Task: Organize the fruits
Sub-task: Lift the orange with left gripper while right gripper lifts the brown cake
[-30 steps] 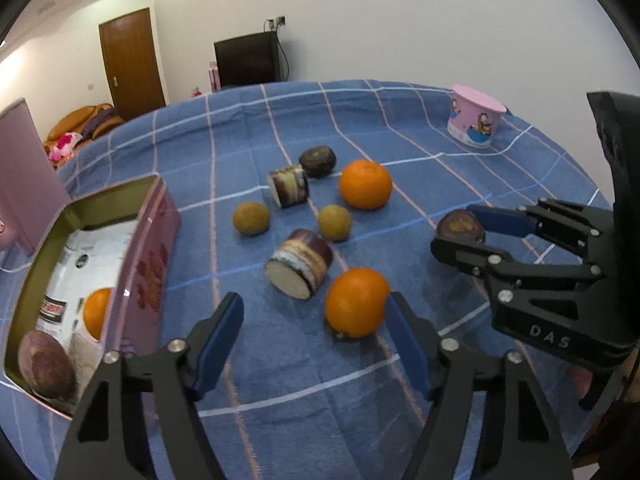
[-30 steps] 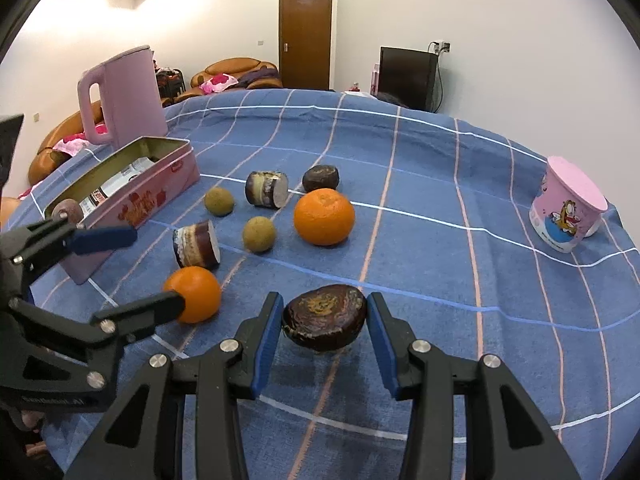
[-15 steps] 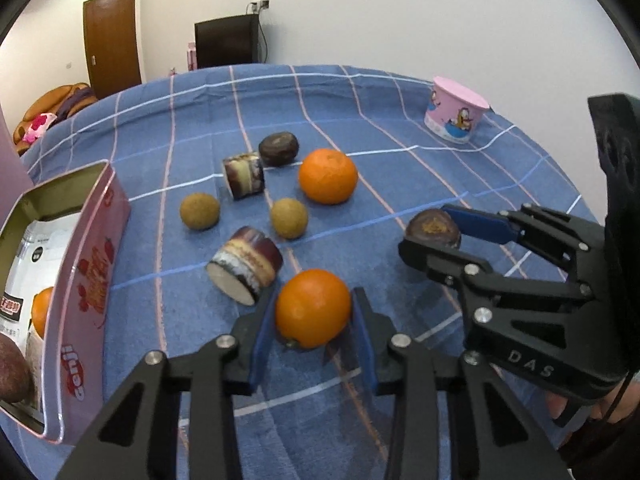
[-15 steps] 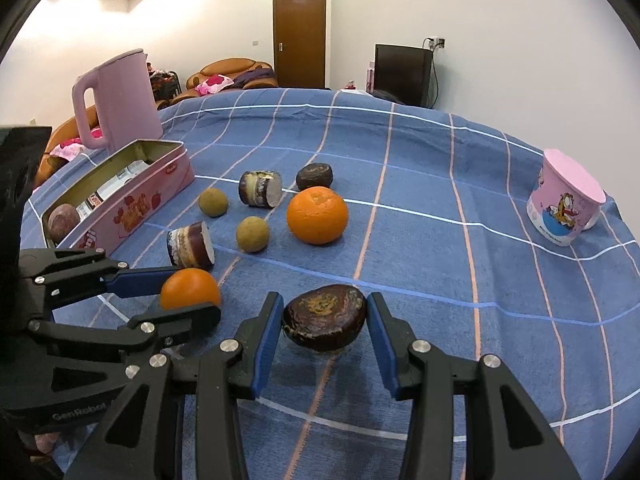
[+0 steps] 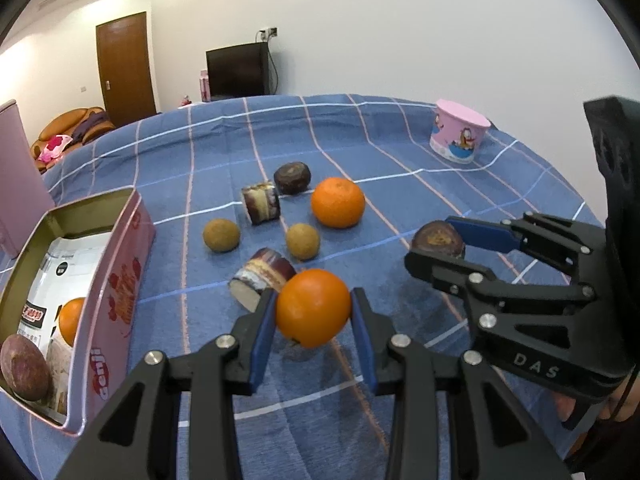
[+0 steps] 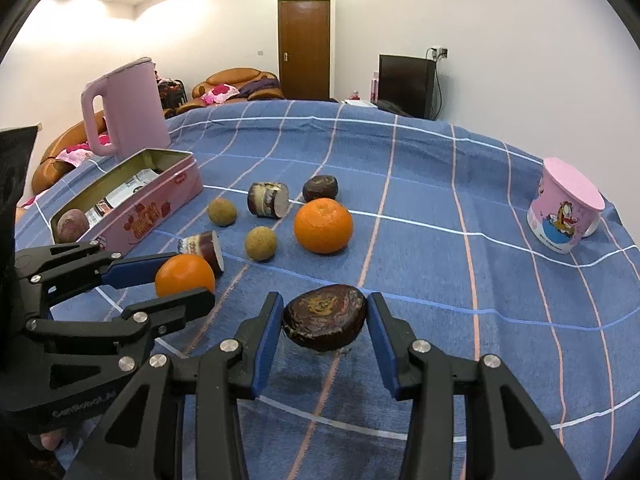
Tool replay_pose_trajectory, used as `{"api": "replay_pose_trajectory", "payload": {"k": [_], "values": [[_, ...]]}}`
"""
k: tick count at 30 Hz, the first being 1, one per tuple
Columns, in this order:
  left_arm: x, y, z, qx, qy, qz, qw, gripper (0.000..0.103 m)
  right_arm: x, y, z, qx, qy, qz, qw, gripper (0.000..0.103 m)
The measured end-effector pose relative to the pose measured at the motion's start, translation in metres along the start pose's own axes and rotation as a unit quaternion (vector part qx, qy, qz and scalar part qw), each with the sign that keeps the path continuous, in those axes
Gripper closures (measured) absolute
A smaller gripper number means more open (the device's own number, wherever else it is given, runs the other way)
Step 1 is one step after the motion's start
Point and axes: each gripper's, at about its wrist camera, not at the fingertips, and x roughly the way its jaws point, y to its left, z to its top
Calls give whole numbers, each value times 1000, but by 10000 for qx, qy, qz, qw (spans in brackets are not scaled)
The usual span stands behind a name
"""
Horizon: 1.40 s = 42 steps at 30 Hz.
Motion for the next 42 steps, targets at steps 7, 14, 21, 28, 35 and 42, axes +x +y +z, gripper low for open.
{"api": "replay_pose_trajectory", "payload": {"k": [7, 14, 21, 28, 35, 42], "values": [[-4, 2, -1, -63, -141, 15, 9999, 65, -6, 3, 0, -79, -168, 59, 9998, 58], [-10, 3, -2, -102, -286, 58, 9995, 65, -10, 7, 1, -167, -285, 77, 9994, 58], [-14, 4, -2, -140, -391, 65, 9991, 65, -15, 8, 0, -190, -408, 128, 9989, 58], [-19, 5, -3, -164, -511, 74, 9985, 65, -17, 9, -1, -210, -458, 120, 9987, 58], [-23, 4, -5, -155, -628, 78, 9979, 65, -20, 10, -1, -216, -540, 114, 9982, 58], [-29, 3, -7, -107, -759, 109, 9970, 65, -24, 9, -1, -202, -648, 113, 9976, 58]]}}
